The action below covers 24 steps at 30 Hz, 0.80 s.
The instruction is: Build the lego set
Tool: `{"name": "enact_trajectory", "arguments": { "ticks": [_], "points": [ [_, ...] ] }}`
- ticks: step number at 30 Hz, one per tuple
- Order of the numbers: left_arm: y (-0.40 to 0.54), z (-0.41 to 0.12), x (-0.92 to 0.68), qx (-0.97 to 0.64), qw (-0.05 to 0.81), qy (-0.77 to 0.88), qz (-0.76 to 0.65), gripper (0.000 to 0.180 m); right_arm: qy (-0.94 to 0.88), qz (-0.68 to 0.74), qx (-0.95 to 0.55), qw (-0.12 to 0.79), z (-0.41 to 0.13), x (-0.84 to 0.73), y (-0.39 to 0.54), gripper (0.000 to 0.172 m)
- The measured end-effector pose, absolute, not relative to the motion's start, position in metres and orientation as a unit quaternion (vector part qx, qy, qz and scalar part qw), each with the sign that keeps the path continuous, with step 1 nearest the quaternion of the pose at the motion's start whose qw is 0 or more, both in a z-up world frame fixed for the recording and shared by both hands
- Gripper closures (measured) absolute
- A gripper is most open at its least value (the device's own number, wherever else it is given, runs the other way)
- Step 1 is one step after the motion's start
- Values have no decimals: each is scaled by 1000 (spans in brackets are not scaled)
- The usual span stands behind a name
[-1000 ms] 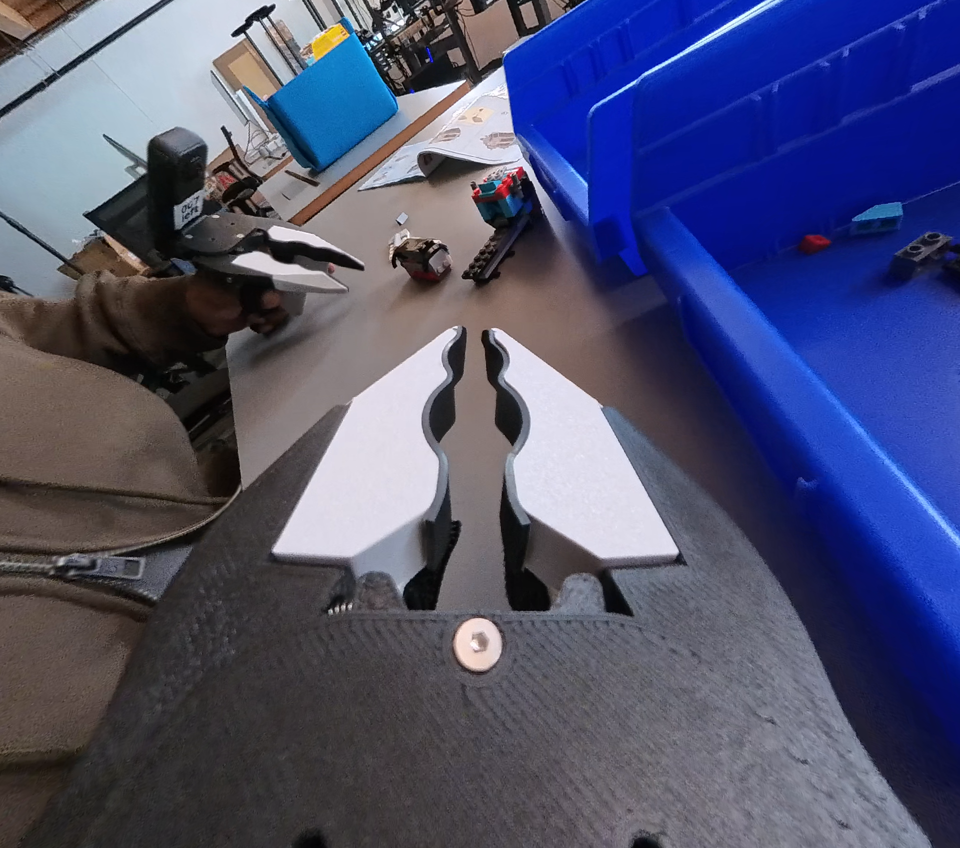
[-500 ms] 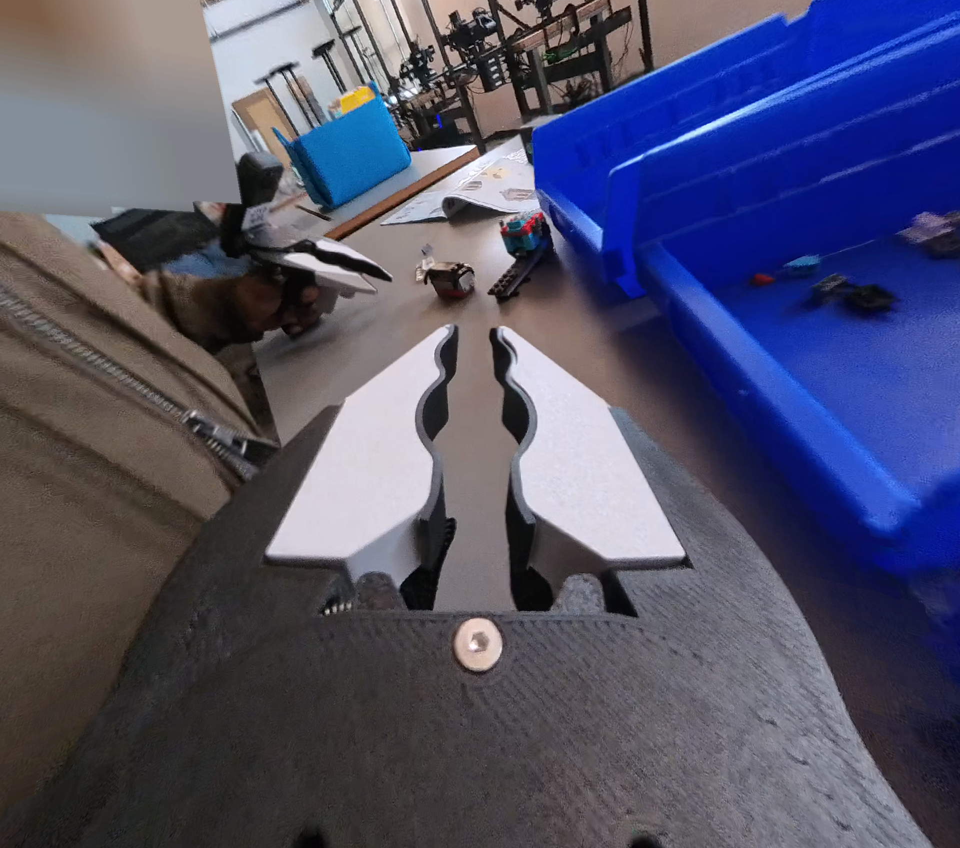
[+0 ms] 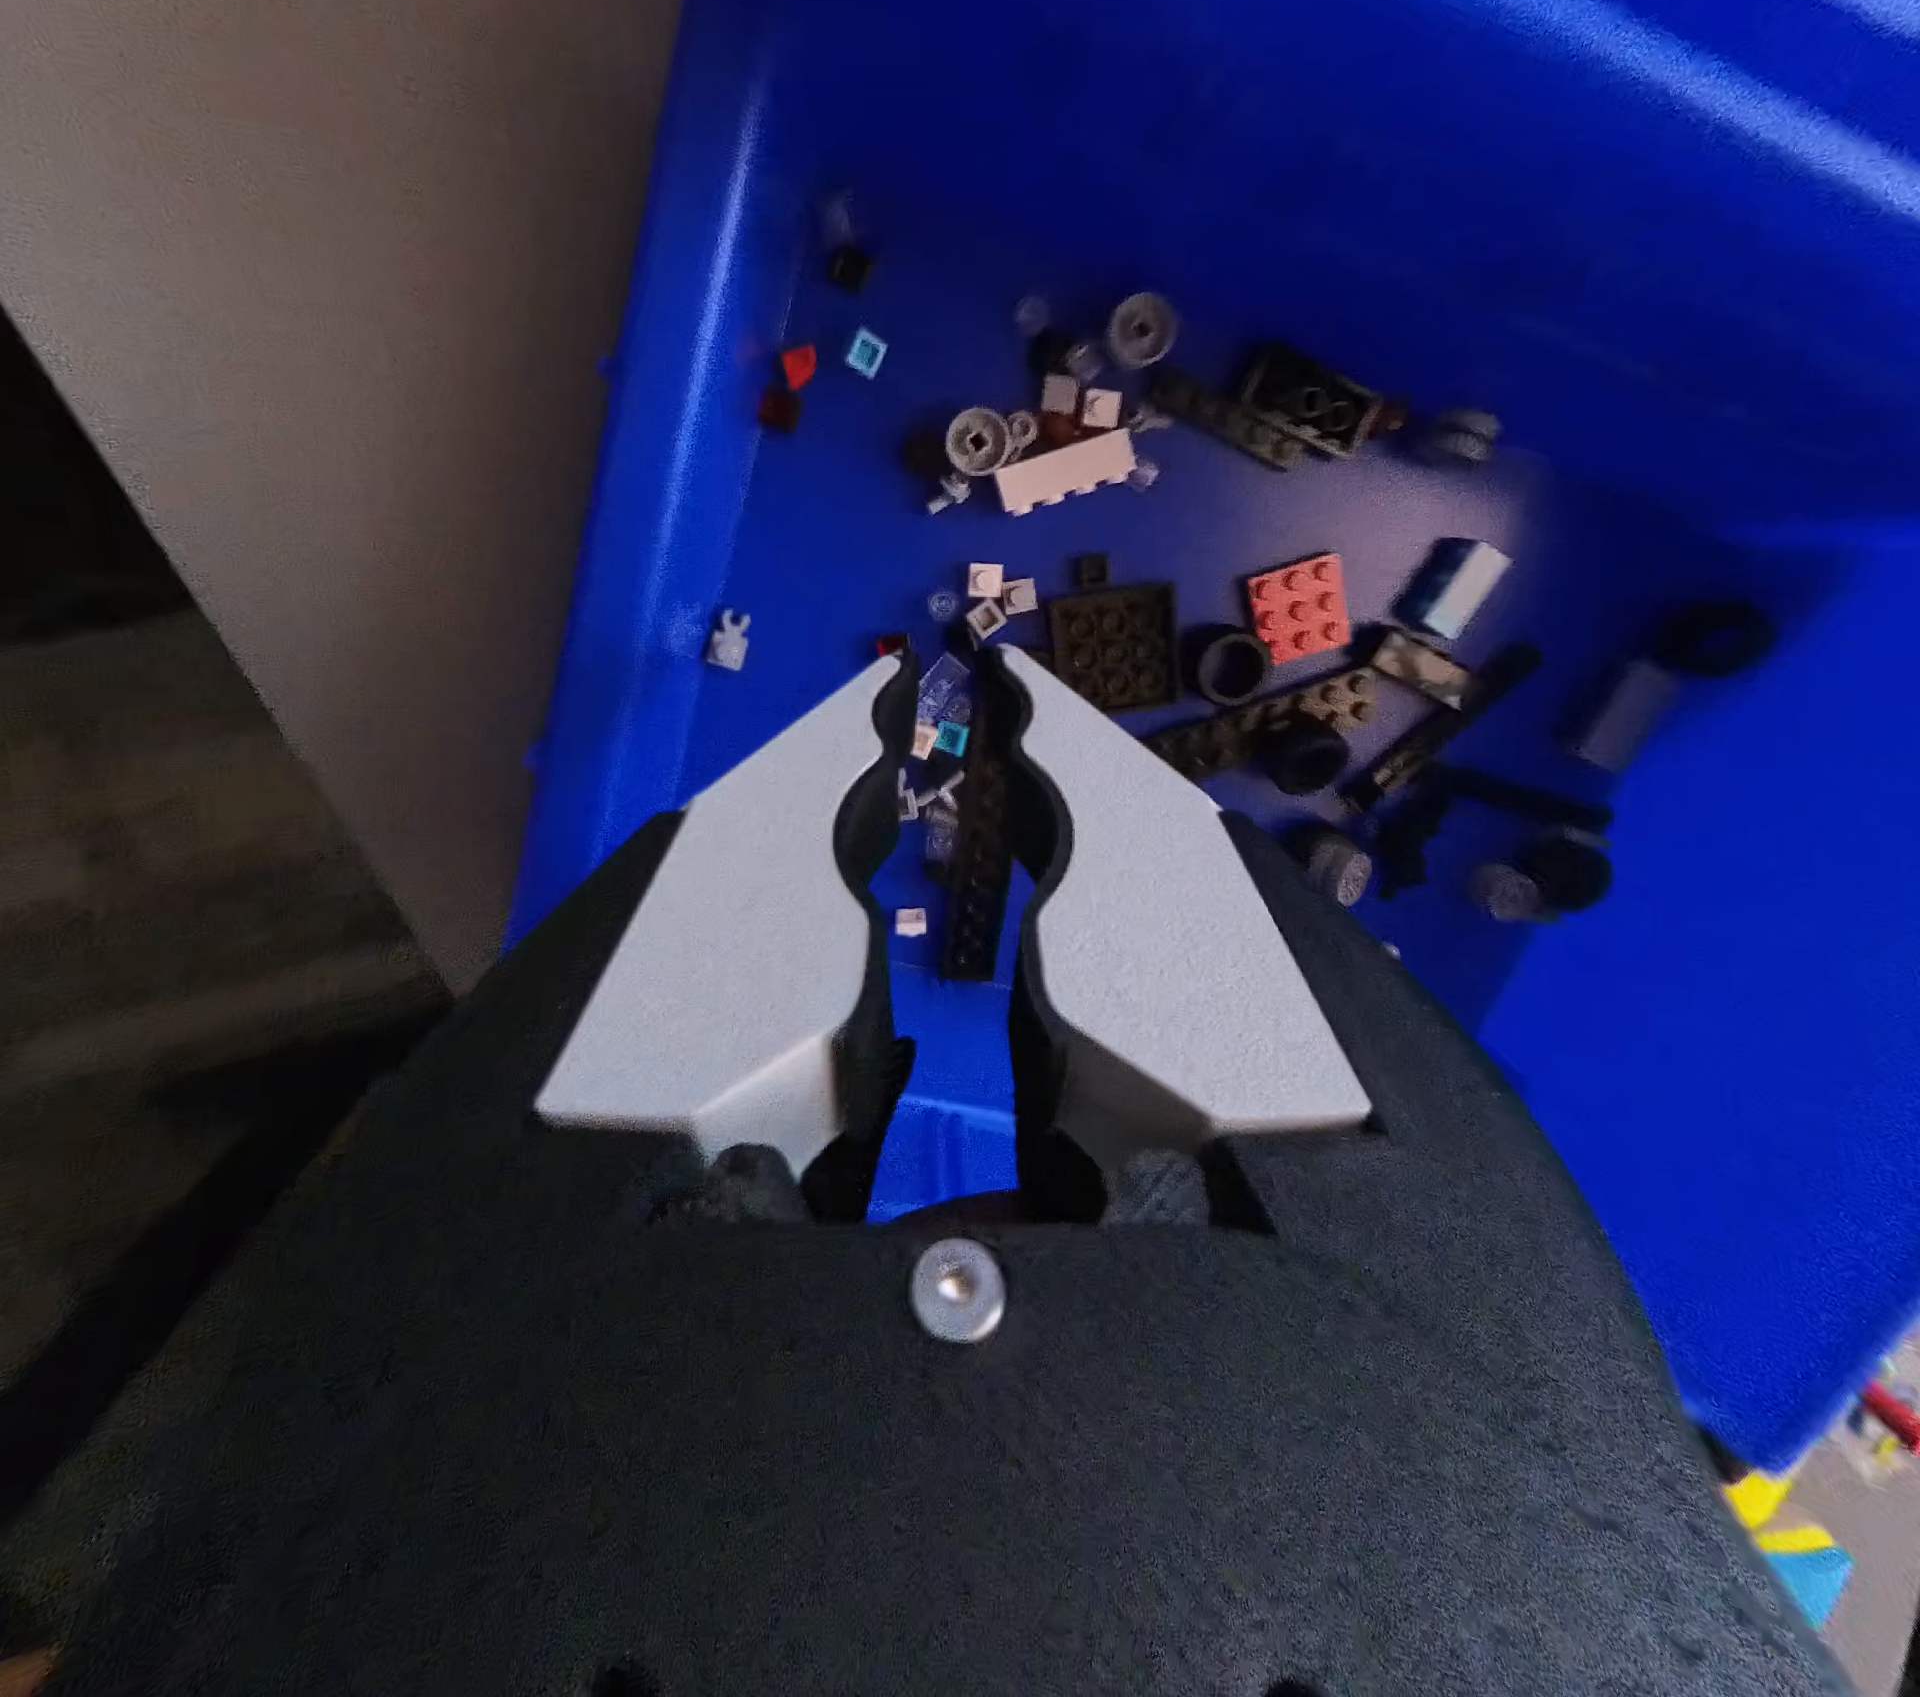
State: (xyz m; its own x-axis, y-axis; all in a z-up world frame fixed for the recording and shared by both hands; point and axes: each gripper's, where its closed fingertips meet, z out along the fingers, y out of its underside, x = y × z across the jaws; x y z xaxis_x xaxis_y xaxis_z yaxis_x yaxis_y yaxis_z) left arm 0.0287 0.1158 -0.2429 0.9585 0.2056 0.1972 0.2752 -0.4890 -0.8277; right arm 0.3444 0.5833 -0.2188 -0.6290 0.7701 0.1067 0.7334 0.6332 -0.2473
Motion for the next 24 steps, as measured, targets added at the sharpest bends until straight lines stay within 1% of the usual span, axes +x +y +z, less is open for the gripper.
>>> {"name": "enact_trajectory", "arguments": {
  "ticks": [4,15,21,24],
  "points": [
    [116,-245,30,-866,479,-137,-35,141,-914,69,-396,61,-243,342,585,159],
    [114,-241,26,-851,494,-162,-72,141,-917,27,-396,32,-264,345,594,164],
    [114,-238,24,-844,501,-170,-88,141,-914,27,-403,36,-263,345,594,165],
    [113,-237,24,-841,505,-171,-93,141,-909,31,-413,42,-254,345,594,166]
  ]
}}
